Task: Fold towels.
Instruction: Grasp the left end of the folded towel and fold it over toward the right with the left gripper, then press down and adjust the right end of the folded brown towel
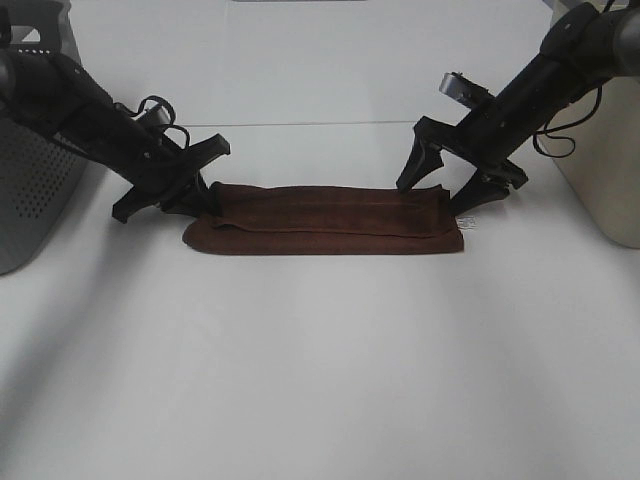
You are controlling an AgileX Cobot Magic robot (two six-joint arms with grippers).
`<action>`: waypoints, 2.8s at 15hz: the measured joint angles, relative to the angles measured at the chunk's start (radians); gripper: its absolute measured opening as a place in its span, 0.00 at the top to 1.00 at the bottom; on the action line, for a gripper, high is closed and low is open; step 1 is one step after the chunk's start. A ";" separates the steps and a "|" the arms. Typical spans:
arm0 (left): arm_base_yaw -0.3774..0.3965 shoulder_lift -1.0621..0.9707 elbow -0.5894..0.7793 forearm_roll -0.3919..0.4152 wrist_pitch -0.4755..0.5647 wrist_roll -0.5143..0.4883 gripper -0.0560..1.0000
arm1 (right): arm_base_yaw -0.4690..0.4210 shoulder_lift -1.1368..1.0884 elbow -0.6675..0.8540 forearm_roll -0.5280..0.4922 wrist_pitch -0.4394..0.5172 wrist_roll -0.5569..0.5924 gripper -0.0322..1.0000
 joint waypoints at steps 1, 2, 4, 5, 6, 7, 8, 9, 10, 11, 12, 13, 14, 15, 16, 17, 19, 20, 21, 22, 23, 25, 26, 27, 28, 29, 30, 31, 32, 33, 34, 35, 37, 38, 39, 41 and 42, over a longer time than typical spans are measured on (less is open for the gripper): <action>0.000 -0.009 0.000 0.027 0.000 -0.011 0.91 | 0.000 0.000 0.000 -0.011 0.001 0.000 0.17; -0.003 -0.022 0.000 0.096 0.000 -0.042 0.91 | 0.000 0.000 0.000 -0.022 0.004 0.000 0.17; -0.003 -0.061 0.004 0.265 0.001 -0.144 0.91 | 0.000 0.000 0.000 -0.030 0.011 0.000 0.17; -0.003 -0.087 0.006 0.334 0.007 -0.190 0.91 | 0.000 0.000 0.000 -0.032 0.013 0.000 0.17; -0.003 -0.117 0.006 0.383 0.028 -0.224 0.91 | 0.000 0.000 0.000 -0.032 0.015 0.001 0.17; -0.003 -0.147 0.006 0.405 0.042 -0.239 0.91 | 0.000 0.000 0.000 -0.032 0.015 0.001 0.17; -0.003 -0.176 0.006 0.413 0.055 -0.245 0.91 | 0.000 0.000 0.000 -0.032 0.018 0.001 0.17; -0.003 -0.206 0.006 0.403 0.061 -0.247 0.91 | 0.000 0.000 0.000 -0.033 0.018 0.001 0.17; -0.006 -0.224 0.005 0.364 0.075 -0.245 0.91 | 0.000 0.000 0.000 -0.033 0.019 0.001 0.17; -0.016 -0.231 -0.006 0.307 0.098 -0.229 0.91 | 0.000 0.000 0.000 -0.033 0.019 0.002 0.17; -0.033 -0.231 -0.011 0.238 0.110 -0.201 0.91 | 0.000 0.000 0.000 -0.033 0.020 0.002 0.17; -0.053 -0.231 -0.011 0.164 0.112 -0.169 0.91 | 0.000 0.000 0.000 -0.033 0.023 0.002 0.17; -0.074 -0.231 -0.012 0.089 0.111 -0.141 0.91 | 0.000 0.000 0.000 -0.033 0.027 0.002 0.17; -0.093 -0.228 -0.014 0.037 0.101 -0.126 0.91 | 0.000 0.000 0.000 -0.033 0.030 0.002 0.17; -0.130 -0.202 -0.028 -0.039 0.063 -0.116 0.91 | 0.000 0.000 0.000 -0.033 0.045 0.004 0.17; -0.150 -0.180 -0.039 -0.067 0.043 -0.114 0.91 | 0.000 0.000 0.000 -0.033 0.045 0.006 0.17; -0.189 -0.139 -0.064 -0.084 -0.001 -0.113 0.91 | 0.000 0.000 0.000 -0.033 0.045 0.008 0.17; -0.211 -0.117 -0.074 -0.094 -0.029 -0.113 0.91 | 0.000 0.000 0.000 -0.032 0.045 0.009 0.17; -0.211 -0.117 -0.074 -0.094 -0.029 -0.113 0.91 | 0.000 0.000 0.000 -0.032 0.045 0.009 0.17; -0.245 -0.078 -0.086 -0.129 -0.075 -0.119 0.88 | 0.000 0.000 0.000 -0.032 0.045 0.009 0.17; -0.256 -0.064 -0.088 -0.143 -0.104 -0.124 0.83 | 0.000 0.000 0.000 -0.032 0.045 0.009 0.17; -0.273 -0.042 -0.088 -0.174 -0.151 -0.132 0.60 | 0.000 0.000 0.000 -0.031 0.045 0.009 0.17; -0.279 -0.038 -0.088 -0.210 -0.164 -0.132 0.48 | 0.000 0.000 0.000 -0.031 0.045 0.009 0.17; -0.282 -0.035 -0.088 -0.252 -0.172 -0.132 0.37 | 0.000 0.000 0.000 -0.031 0.045 0.009 0.17; -0.282 -0.034 -0.088 -0.293 -0.180 -0.123 0.33 | 0.000 0.000 0.000 -0.030 0.045 0.009 0.17; -0.282 -0.034 -0.088 -0.331 -0.184 -0.098 0.31 | 0.000 0.000 0.000 -0.030 0.045 0.009 0.17; -0.279 -0.034 -0.099 -0.353 -0.183 -0.058 0.30 | 0.000 0.000 0.000 -0.029 0.045 0.009 0.17; -0.270 -0.034 -0.111 -0.362 -0.175 -0.012 0.30 | 0.000 0.000 0.000 -0.022 0.049 0.009 0.17; -0.252 -0.034 -0.128 -0.363 -0.164 0.047 0.30 | 0.000 -0.003 0.000 -0.018 0.057 0.009 0.17; -0.221 -0.034 -0.146 -0.363 -0.152 0.101 0.30 | 0.000 -0.015 0.000 -0.013 0.062 0.008 0.17; -0.189 -0.033 -0.159 -0.362 -0.137 0.148 0.30 | 0.000 -0.035 0.000 0.001 0.063 0.003 0.17; -0.155 -0.033 -0.166 -0.361 -0.122 0.177 0.30 | 0.000 -0.063 0.000 0.031 0.067 -0.007 0.17; -0.102 -0.033 -0.167 -0.335 -0.099 0.189 0.30 | 0.000 -0.100 0.000 0.175 0.102 -0.053 0.17; -0.080 -0.033 -0.167 -0.326 -0.091 0.191 0.30 | 0.001 -0.101 0.000 0.268 0.125 -0.088 0.17; -0.064 -0.033 -0.167 -0.321 -0.076 0.193 0.30 | 0.006 -0.093 0.000 0.356 0.147 -0.127 0.17; -0.042 -0.033 -0.167 -0.315 -0.074 0.194 0.30 | 0.032 -0.063 0.000 0.506 0.156 -0.204 0.17; -0.037 -0.033 -0.167 -0.314 -0.074 0.194 0.30 | 0.050 -0.043 0.000 0.545 0.156 -0.233 0.17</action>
